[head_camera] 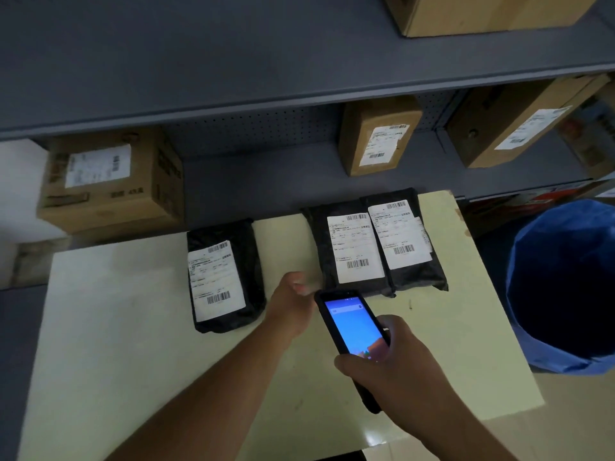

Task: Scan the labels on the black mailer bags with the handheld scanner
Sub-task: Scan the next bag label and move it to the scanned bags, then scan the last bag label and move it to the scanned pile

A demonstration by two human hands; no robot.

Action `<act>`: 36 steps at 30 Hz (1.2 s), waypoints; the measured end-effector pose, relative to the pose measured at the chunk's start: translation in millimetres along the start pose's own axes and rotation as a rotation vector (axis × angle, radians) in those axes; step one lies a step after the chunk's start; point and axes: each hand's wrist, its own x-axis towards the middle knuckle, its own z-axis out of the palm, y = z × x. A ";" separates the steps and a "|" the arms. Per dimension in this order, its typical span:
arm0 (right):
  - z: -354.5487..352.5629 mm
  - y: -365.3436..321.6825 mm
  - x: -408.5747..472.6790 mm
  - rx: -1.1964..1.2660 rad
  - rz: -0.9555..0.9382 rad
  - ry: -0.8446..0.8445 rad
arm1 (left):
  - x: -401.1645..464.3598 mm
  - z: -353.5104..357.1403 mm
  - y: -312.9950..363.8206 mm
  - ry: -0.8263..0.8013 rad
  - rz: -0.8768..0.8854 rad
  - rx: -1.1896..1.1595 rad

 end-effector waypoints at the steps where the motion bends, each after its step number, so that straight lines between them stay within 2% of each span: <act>1: 4.9 -2.8 -1.6 -0.014 -0.003 0.000 | 0.1 -6.6 -2.1 0.001 -0.004 -0.012; 5: 27.9 -14.3 -8.4 -0.074 -0.023 -0.006 | -2.5 -36.3 -9.4 0.027 -0.015 -0.098; 17: 91.3 -45.2 -26.7 -0.151 -0.097 -0.040 | -9.9 -123.2 -48.0 0.186 -0.016 -0.085; 21: 111.1 -52.8 -31.0 -0.155 -0.093 -0.076 | -8.9 -145.0 -64.9 0.283 -0.020 -0.112; 27: 133.0 -57.5 -29.5 -0.160 -0.071 -0.110 | -0.2 -168.0 -85.8 0.386 -0.114 -0.095; 32: 139.6 -60.4 -27.3 -0.172 -0.063 -0.082 | 12.1 -168.7 -89.7 0.319 -0.251 -0.042; 36: 137.2 -59.6 -23.9 -0.180 -0.047 -0.096 | 21.2 -156.2 -82.3 0.265 -0.286 -0.047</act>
